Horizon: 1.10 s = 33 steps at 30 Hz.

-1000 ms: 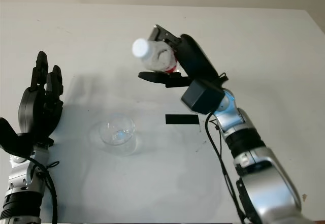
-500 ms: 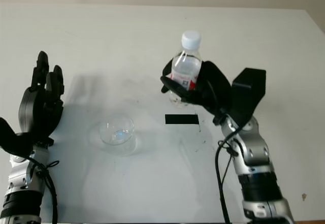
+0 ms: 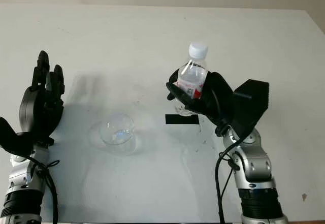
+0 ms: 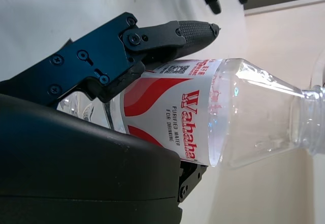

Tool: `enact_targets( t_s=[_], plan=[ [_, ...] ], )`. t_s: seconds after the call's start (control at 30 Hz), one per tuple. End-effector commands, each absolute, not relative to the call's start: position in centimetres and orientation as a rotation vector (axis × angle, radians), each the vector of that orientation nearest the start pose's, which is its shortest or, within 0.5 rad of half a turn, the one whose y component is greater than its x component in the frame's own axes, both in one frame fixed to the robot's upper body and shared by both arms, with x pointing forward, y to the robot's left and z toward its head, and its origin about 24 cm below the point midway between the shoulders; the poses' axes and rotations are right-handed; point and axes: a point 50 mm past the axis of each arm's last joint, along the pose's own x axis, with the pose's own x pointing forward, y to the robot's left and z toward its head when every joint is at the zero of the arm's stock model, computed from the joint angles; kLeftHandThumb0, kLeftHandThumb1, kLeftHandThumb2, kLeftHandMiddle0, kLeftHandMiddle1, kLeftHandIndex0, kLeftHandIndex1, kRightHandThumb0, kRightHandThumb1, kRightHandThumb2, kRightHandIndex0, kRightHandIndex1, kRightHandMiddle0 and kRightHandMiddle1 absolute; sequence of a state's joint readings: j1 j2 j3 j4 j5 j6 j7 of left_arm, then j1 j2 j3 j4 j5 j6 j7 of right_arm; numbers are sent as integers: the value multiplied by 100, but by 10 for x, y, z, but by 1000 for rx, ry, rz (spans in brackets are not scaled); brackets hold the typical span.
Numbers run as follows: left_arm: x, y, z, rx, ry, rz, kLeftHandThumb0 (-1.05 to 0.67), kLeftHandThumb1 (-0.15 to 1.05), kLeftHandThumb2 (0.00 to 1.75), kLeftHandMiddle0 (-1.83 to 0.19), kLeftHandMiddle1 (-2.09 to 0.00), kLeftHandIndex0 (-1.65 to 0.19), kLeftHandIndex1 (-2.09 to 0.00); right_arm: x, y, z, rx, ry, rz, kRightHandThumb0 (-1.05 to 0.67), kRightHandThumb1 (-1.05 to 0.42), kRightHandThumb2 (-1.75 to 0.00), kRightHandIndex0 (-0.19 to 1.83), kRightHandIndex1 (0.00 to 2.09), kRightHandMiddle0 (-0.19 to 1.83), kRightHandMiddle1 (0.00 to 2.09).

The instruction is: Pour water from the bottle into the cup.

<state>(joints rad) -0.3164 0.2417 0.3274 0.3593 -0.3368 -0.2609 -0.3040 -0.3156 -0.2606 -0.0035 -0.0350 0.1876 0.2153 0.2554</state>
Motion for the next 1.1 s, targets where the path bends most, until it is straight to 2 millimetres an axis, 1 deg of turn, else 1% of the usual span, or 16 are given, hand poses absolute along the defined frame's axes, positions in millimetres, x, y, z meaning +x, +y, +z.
enact_targets(
  t_s=[0.0,0.23,0.47,0.87,1.07],
  plan=[
    [297,254,91,-104,-313,31,-75,105,50,18,-4,18,-3,306,-160,119,-102,-145,327,-41,-105,-47,98,209,73,209],
    [297,255,90,-109,-313,30,-75,105,50,19,-4,19,-2,310,-159,109,-156,-188,324,-44,-105,-47,93,209,73,209],
    [298,256,92,-103,-313,30,-76,105,50,19,-4,19,-3,309,-159,105,-161,-205,321,-44,-105,-47,93,209,73,209],
    [298,258,92,-94,-313,27,-76,105,51,19,-4,19,-3,305,-157,102,-131,-168,310,-45,-105,-47,96,209,75,209],
    [299,258,93,-92,-316,24,-76,105,50,19,-4,19,-4,303,-158,98,-108,-148,307,-45,-105,-47,95,209,73,209]
  ],
)
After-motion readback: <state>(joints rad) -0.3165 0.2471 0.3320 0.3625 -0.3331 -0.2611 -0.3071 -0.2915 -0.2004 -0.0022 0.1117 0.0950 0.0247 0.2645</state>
